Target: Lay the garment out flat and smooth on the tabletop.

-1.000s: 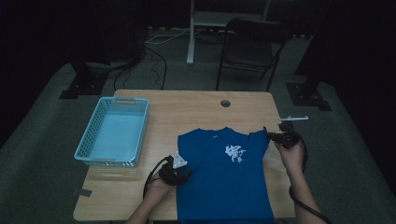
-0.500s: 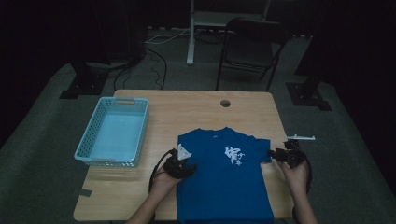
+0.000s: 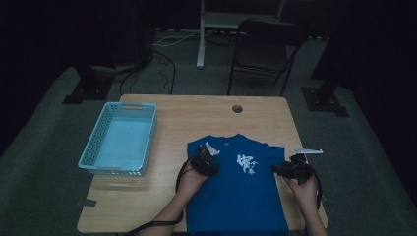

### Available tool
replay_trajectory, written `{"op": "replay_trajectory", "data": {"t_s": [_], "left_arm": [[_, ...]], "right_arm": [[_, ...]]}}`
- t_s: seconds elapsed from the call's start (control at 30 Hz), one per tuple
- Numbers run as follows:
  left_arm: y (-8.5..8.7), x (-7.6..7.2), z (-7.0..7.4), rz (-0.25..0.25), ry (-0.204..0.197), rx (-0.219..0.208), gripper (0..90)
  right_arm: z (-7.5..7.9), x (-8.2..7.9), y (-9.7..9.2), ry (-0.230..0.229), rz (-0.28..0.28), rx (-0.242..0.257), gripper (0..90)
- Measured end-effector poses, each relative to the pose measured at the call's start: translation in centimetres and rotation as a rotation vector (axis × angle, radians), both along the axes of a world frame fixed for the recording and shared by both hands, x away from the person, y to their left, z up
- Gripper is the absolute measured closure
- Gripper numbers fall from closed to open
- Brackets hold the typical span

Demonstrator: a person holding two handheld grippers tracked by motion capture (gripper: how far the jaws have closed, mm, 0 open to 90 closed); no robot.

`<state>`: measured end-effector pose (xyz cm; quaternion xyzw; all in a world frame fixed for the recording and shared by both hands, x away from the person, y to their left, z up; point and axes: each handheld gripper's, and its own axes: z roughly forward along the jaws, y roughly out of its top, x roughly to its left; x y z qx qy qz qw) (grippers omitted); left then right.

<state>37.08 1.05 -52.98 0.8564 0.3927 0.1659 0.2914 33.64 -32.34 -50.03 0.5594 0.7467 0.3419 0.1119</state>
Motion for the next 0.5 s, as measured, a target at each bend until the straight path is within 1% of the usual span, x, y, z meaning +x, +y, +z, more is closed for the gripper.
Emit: {"op": "replay_trajectory", "data": {"t_s": [0.03, 0.1, 0.13, 0.23, 0.27, 0.3, 0.37, 0.4, 0.47, 0.5], "left_arm": [[0.2, 0.1, 0.0, -0.001, 0.007, -0.016, 53.1], [0.6, 0.1, -0.1, -0.001, 0.001, -0.025, 60.9], [0.7, 0.1, -0.1, -0.002, 0.003, -0.031, 67.4], [1.4, 0.4, 0.0, 0.009, 0.025, -0.054, 78.6], [1.7, 0.4, 0.1, 0.021, 0.026, -0.063, 79.7], [1.9, 0.4, 0.3, 0.036, 0.011, -0.062, 86.0], [2.4, 0.4, 0.7, 0.051, 0.000, -0.092, 86.2], [2.7, 0.4, 1.0, 0.057, -0.005, -0.099, 86.2], [3.3, 0.2, 1.6, 0.062, -0.024, -0.090, 87.7], [3.9, -0.1, 2.3, 0.069, -0.044, -0.081, 87.8]], "right_arm": [[0.0, 0.0, 0.1, -0.001, 0.001, -0.004, 39.1], [-0.1, 0.0, 0.2, -0.001, 0.004, -0.014, 39.2], [-0.2, 0.0, 0.2, 0.001, 0.008, -0.015, 39.1], [-0.5, 0.1, 0.4, 0.013, 0.013, -0.017, 39.3], [-0.5, 0.1, 0.4, 0.014, 0.018, -0.018, 39.3], [-0.5, 0.1, 0.5, 0.014, 0.022, -0.021, 39.3], [-0.5, 0.1, 0.7, 0.013, 0.025, -0.023, 39.3], [-0.5, 0.1, 0.7, 0.018, 0.024, -0.018, 39.3], [-0.5, 0.1, 0.8, 0.013, 0.025, -0.025, 39.4], [-0.5, 0.1, 0.8, 0.015, 0.026, -0.023, 39.4]]}}
